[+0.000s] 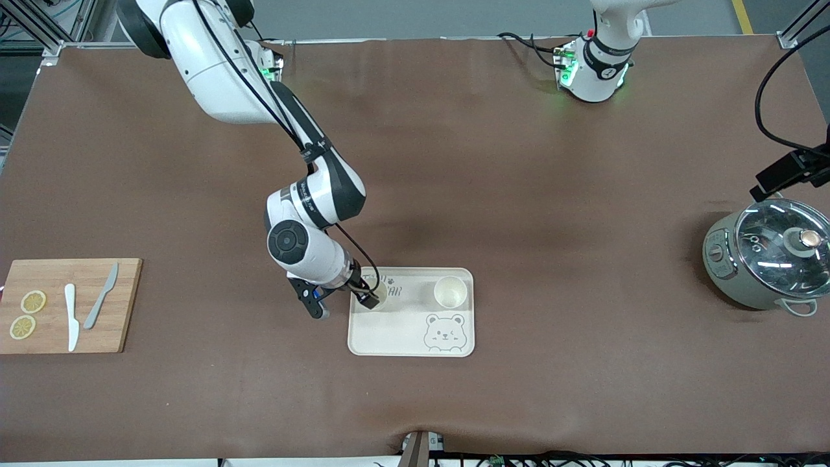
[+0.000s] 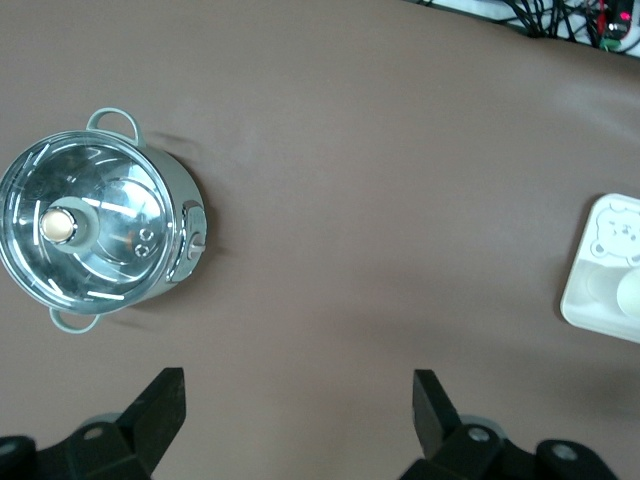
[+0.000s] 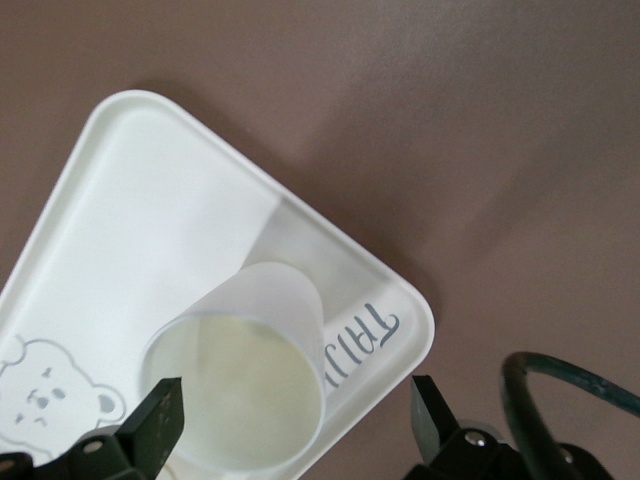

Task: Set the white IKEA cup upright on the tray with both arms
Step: 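Lower the cup onto the tray with the right gripper while the left gripper withdraws, then open the right gripper and draw it back from the tray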

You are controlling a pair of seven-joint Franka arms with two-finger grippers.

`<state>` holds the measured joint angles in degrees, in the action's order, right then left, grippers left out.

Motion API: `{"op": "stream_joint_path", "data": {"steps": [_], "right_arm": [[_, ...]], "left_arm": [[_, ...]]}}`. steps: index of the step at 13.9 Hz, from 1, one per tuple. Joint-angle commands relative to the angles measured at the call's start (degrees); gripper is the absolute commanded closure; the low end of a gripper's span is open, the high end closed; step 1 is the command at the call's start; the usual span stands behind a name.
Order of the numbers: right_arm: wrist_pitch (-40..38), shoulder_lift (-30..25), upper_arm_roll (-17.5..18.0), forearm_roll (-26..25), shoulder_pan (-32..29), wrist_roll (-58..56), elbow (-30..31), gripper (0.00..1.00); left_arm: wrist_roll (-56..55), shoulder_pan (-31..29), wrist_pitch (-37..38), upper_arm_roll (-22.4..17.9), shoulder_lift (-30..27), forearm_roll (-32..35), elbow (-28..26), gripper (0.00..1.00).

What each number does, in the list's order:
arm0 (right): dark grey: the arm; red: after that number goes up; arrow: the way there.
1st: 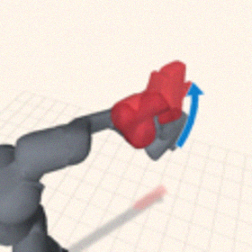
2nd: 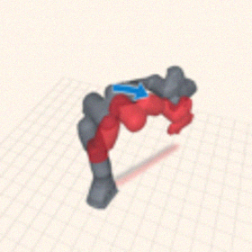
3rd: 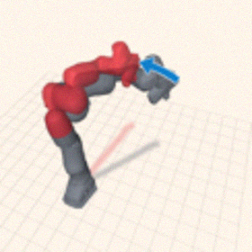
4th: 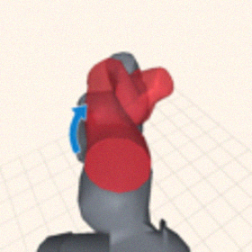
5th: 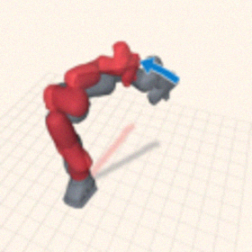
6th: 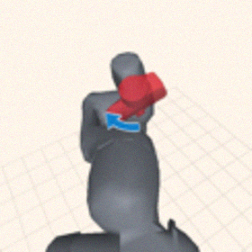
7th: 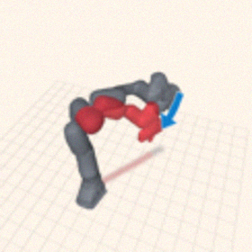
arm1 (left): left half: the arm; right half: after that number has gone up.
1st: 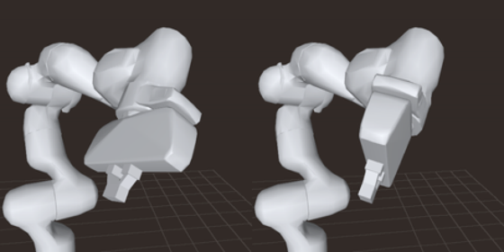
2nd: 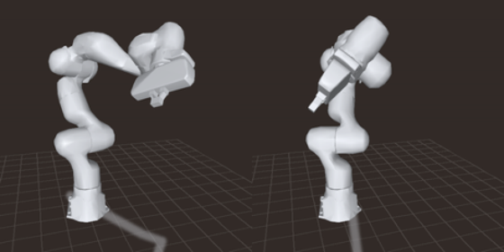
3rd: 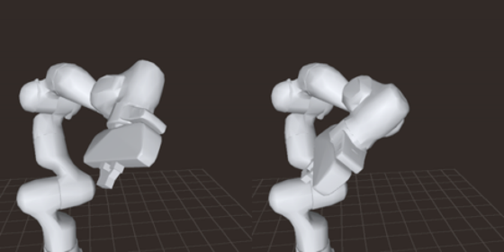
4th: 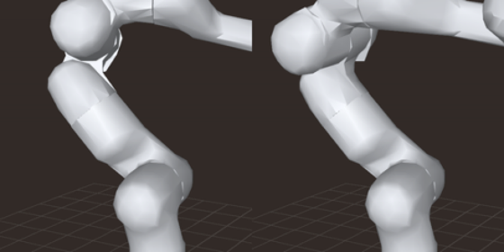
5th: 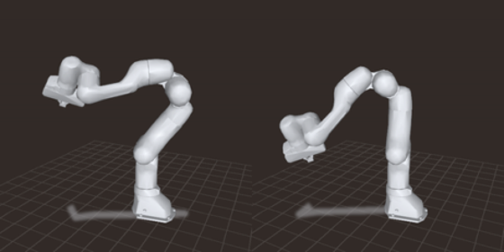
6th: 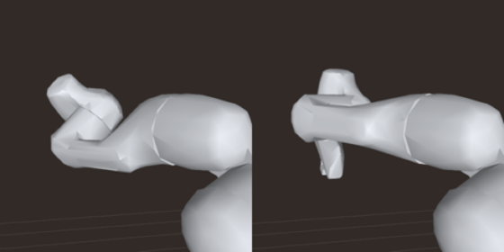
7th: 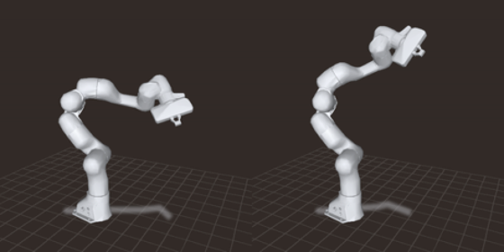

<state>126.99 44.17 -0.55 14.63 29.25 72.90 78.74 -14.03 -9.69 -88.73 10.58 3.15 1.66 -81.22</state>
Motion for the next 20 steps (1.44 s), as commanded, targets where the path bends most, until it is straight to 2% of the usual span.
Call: {"op": "stream_joint_path", "data": {"steps": [1,4,6,8,11,13,15,18,20], "right_arm": [[-5.1,-1.9,-0.4,-0.3,0.3,0.6,-1.3,0.0],[-8.9,-2.2,-0.1,0.3,-0.9,0.4,-1.7,0.0],[-9.7,-2.2,-0.4,0.4,-1.2,-0.2,-5.0,0.0],[-11.1,-2.4,1.9,3.0,-4.1,-0.3,-7.0,0.0],[-13.7,-3.3,2.3,3.7,-7.5,0.0,-12.0,0.0],[-15.2,-6.4,2.0,3.6,-10.0,-0.6,-12.1,0.0],[-20.6,-9.4,2.0,3.7,-13.7,-2.9,-12.1,0.0],[-26.9,-13.8,1.7,3.3,-17.0,-9.6,-12.0,0.0],[-30.9,-16.8,1.6,3.2,-20.1,-16.3,-11.6,0.0]], "left_arm": [[2.2,8.4,2.6,-8.6,-3.0,0.1,-1.6,0.0],[3.1,11.1,3.1,-9.9,-5.4,0.1,-4.3,0.0],[3.1,11.9,4.4,-10.6,-6.6,0.2,-5.9,0.0],[3.4,11.9,4.4,-10.3,-6.9,0.3,-6.3,0.0],[3.5,11.9,4.4,-10.1,-6.4,0.5,-5.8,0.0],[3.5,11.9,4.4,-10.0,-6.3,0.5,-5.4,0.0],[3.5,12.1,4.4,-9.9,-6.6,0.2,-5.4,0.0],[3.6,12.4,4.4,-9.4,-6.2,0.1,-5.6,0.0],[4.7,12.2,4.9,-7.8,-6.7,0.0,-6.2,0.0]]}}
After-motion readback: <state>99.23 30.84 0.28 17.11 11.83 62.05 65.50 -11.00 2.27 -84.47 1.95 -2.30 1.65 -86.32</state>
